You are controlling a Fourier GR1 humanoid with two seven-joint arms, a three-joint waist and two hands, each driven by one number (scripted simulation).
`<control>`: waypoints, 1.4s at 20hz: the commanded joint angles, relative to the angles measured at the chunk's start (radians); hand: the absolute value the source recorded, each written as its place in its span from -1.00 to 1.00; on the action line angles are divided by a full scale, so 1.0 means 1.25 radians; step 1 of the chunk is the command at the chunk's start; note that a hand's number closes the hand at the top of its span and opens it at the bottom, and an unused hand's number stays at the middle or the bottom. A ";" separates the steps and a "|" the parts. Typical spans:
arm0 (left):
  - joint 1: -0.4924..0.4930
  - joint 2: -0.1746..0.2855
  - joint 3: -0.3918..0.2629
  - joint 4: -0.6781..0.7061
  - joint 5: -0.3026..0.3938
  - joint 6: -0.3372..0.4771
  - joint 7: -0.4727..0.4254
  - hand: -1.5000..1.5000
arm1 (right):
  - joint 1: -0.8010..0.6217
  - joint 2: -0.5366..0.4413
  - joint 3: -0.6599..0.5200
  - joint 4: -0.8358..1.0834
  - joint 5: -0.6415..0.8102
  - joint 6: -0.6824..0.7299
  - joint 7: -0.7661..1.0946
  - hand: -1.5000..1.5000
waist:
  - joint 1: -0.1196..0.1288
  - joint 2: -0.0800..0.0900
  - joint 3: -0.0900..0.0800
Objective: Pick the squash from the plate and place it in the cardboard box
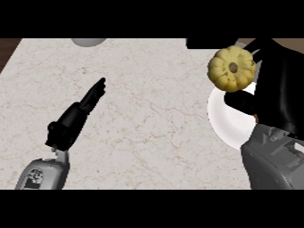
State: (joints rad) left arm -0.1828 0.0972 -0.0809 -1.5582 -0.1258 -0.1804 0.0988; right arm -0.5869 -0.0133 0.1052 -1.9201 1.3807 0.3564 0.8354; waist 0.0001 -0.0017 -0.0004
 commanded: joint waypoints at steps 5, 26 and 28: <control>0.041 -0.009 -0.010 0.004 -0.026 0.005 -0.051 0.00 | -0.057 -0.079 -0.126 0.061 -0.034 -0.030 -0.033 1.00 | 0.002 0.001 0.000; -0.012 -0.018 0.013 0.027 -0.016 -0.013 -0.021 0.00 | -0.255 -0.285 -0.304 0.660 -0.109 -0.289 -0.213 1.00 | 0.011 0.005 0.000; -0.041 -0.022 0.019 0.060 -0.016 -0.011 -0.023 0.00 | -0.287 -0.287 -0.303 0.748 -0.101 -0.334 -0.229 1.00 | 0.012 0.006 0.000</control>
State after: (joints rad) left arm -0.2140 0.0728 -0.0664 -1.5173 -0.1492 -0.1914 0.0752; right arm -0.9054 -0.3462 -0.2725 -1.1426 1.2404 0.0021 0.5867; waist 0.0128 0.0039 0.0000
